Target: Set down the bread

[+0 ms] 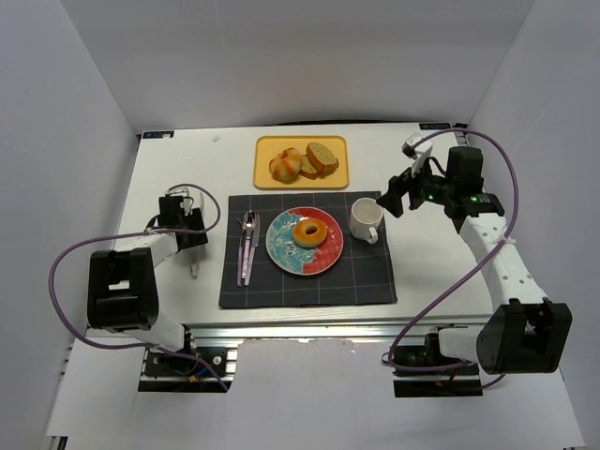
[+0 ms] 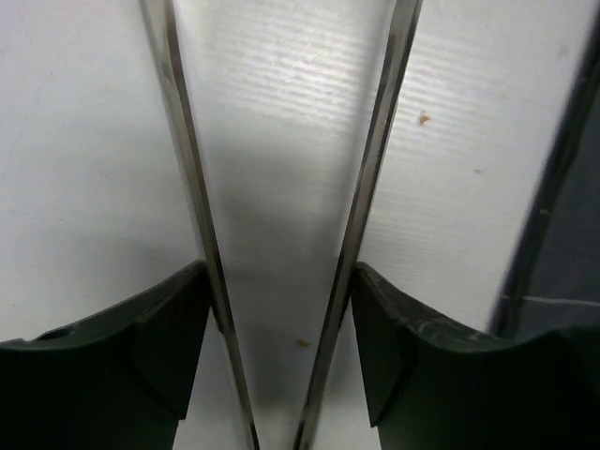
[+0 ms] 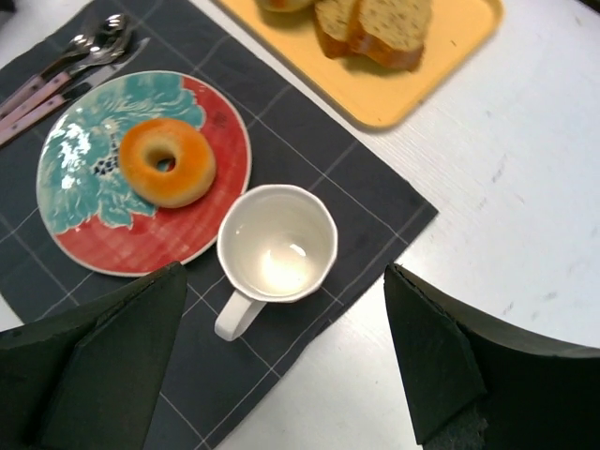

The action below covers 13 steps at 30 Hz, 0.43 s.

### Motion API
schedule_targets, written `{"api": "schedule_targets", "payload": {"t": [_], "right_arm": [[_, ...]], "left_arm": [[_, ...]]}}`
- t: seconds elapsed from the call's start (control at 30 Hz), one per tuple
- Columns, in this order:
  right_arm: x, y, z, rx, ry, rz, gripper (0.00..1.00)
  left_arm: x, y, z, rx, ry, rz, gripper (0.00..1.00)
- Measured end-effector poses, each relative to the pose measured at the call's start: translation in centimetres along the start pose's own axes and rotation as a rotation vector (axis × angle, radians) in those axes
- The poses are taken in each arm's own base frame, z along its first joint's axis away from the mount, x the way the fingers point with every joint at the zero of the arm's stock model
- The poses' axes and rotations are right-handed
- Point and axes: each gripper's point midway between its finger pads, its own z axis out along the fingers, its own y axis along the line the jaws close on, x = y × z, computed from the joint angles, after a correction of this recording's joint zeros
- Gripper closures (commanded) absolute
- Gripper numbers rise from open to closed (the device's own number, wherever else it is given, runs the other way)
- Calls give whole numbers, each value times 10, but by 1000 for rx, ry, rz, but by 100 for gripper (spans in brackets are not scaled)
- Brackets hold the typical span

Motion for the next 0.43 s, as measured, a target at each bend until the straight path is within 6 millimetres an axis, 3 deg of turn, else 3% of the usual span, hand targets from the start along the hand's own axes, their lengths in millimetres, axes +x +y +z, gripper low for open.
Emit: {"api": "schedule_targets", "payload": {"t": [0.1, 0.17, 0.3, 0.43], "right_arm": [[3, -9, -1, 77, 28, 61, 11], [2, -14, -2, 117, 35, 93, 11], [0, -23, -5, 185, 41, 157, 11], [-6, -30, -10, 237, 41, 187, 11]], "left_arm": [[1, 2, 5, -1, -6, -6, 20], [0, 2, 3, 5, -15, -10, 5], [-4, 1, -8, 11, -39, -29, 2], [-27, 1, -33, 19, -126, -57, 2]]}}
